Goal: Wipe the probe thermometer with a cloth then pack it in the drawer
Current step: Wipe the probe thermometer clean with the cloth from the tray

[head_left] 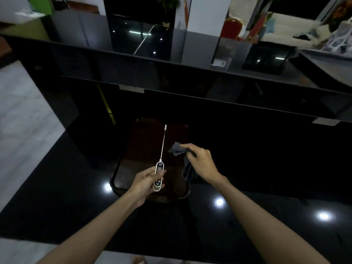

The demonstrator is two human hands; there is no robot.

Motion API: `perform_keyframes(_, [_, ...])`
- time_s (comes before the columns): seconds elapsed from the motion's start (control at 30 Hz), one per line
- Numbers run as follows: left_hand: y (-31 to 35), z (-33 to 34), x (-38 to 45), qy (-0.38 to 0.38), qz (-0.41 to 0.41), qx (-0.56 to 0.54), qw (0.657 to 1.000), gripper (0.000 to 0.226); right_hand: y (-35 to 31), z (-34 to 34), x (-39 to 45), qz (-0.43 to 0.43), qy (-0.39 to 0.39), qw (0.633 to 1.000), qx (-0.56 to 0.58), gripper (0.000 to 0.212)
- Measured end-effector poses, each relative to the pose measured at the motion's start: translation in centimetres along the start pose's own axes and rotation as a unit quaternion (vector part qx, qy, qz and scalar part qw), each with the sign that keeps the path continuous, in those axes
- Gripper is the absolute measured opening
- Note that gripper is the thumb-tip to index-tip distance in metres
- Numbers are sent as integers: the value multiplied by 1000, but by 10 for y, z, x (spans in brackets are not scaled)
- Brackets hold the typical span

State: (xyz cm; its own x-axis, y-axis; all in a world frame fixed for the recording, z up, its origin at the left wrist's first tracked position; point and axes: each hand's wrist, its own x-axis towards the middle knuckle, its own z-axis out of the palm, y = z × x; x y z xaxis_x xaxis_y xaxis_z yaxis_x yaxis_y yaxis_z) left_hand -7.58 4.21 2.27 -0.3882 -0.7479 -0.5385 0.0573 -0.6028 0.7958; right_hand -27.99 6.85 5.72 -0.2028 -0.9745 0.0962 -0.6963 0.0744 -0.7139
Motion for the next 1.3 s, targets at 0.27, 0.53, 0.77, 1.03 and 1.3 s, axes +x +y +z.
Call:
perform_keyframes(0.27, [2,-68,13,72,-11,-3,997,27,1,101,41,-67,-141,970,-187,60])
perform_keyframes(0.53, [-7,-95,28,68,-37,-25,997,20,18,172,10,-34,-222,939,-260,71])
perform_keyframes(0.77, [-19,-98,32,72,-41,-8,997,25,20,172,6,-22,-229,940,-251,58])
perform_keyframes(1.03, [-28,-55,19,38,-1,64,997,28,23,112,-40,111,13,994,-3,53])
perform_keyframes(1.3, [-102,63,2,-39,-46,169,984,33,84,29,-122,212,104,972,-19,55])
